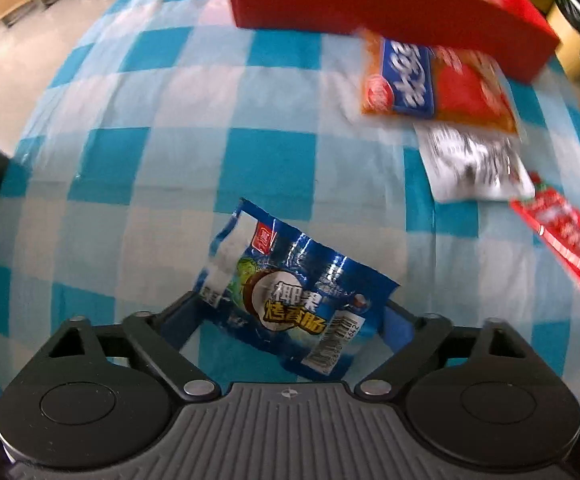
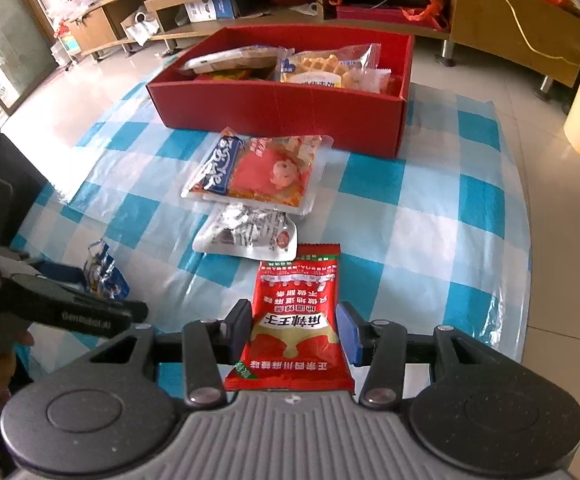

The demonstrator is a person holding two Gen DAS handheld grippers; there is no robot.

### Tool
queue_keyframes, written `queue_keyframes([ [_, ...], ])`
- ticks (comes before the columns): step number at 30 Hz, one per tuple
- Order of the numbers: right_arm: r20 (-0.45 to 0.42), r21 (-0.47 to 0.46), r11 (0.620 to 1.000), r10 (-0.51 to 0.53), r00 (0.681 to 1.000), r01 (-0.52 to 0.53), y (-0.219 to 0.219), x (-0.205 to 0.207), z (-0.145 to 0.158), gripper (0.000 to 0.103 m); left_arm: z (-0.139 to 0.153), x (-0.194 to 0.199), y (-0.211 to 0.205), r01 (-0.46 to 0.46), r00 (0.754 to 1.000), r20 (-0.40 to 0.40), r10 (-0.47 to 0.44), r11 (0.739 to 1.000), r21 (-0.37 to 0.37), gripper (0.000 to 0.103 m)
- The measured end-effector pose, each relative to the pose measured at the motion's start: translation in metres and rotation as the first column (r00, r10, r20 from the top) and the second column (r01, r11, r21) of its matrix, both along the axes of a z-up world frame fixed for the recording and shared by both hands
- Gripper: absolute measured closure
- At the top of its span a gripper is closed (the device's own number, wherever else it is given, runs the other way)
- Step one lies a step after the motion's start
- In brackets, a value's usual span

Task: Organize snacks
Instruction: 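Close the left tool on the blue sausage pack while the right grasps the red packet, then carry the sausage pack and red packet with both tools over the red box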

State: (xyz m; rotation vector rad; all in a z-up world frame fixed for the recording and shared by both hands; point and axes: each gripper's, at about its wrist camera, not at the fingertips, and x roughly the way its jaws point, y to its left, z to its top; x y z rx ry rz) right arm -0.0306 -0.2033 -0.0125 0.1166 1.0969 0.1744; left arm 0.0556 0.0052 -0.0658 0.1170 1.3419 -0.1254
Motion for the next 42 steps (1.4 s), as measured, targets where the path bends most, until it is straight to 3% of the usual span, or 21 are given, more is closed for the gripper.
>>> queue_keyframes([
  [2,-0.017,0.029,1.000,0.009,1.000,-0.008,-0.001,-0.001,-0.001,0.068,0.004,-0.004,-0.001,0.001,1.000,0.026,-0.001,1.000,-0.005,0.029],
  [4,-0.037,0.024,0.999,0.021,0.999,-0.020,0.002,-0.003,-0.005,0.069,0.007,-0.010,-0.002,0.017,0.999,0.046,-0.017,1.000,-0.004,0.038],
  [11,-0.098,0.008,0.998,-0.063,0.993,0.064,-0.014,0.002,-0.020,0.064,0.014,-0.008,0.009,-0.010,0.999,0.043,0.012,0.998,-0.062,0.043],
  [13,-0.113,0.015,0.998,-0.061,0.992,0.063,-0.010,0.009,-0.025,0.059,0.014,-0.007,0.010,-0.013,0.999,0.041,0.016,0.998,-0.065,0.044],
  [15,-0.123,0.018,0.999,-0.041,0.992,0.044,-0.001,0.016,-0.030,0.043,0.015,-0.007,0.010,-0.009,0.999,0.047,0.013,0.998,-0.068,0.044],
  [19,-0.149,-0.093,0.996,-0.004,0.989,-0.010,0.021,0.024,-0.046,0.037,0.019,-0.009,0.008,-0.008,0.999,0.050,0.012,0.996,-0.085,0.045],
  [21,-0.164,-0.089,0.996,0.002,0.986,-0.016,0.025,0.026,-0.053,0.025,0.018,-0.009,0.007,-0.009,0.999,0.044,0.013,0.996,-0.088,0.045],
  [22,-0.151,-0.092,0.996,0.005,0.989,-0.019,0.028,0.026,-0.053,0.024,0.016,-0.009,0.005,-0.006,0.999,0.040,0.010,0.996,-0.085,0.045],
  [26,-0.103,-0.157,0.986,0.034,0.994,-0.050,0.038,0.024,-0.055,0.029,0.013,-0.011,-0.003,0.025,0.999,0.043,-0.023,0.998,-0.060,0.045],
  [27,-0.098,-0.158,0.986,0.044,0.994,-0.059,0.037,0.022,-0.053,0.041,0.014,-0.012,-0.004,0.031,0.999,0.042,-0.028,0.997,-0.070,0.045],
  [29,-0.111,-0.127,0.991,0.035,0.993,-0.049,0.030,0.018,-0.049,0.054,0.019,-0.014,-0.004,0.042,0.998,0.050,-0.037,0.995,-0.092,0.045],
  [35,-0.119,-0.085,0.996,0.004,0.993,-0.014,0.013,-0.001,-0.039,0.058,0.028,-0.015,-0.002,0.044,0.998,0.061,-0.036,0.990,-0.137,0.045],
  [42,-0.025,0.044,0.997,-0.061,0.998,0.062,0.002,-0.021,-0.007,0.059,0.038,-0.019,-0.006,0.059,0.996,0.081,-0.046,0.984,-0.171,0.045],
])
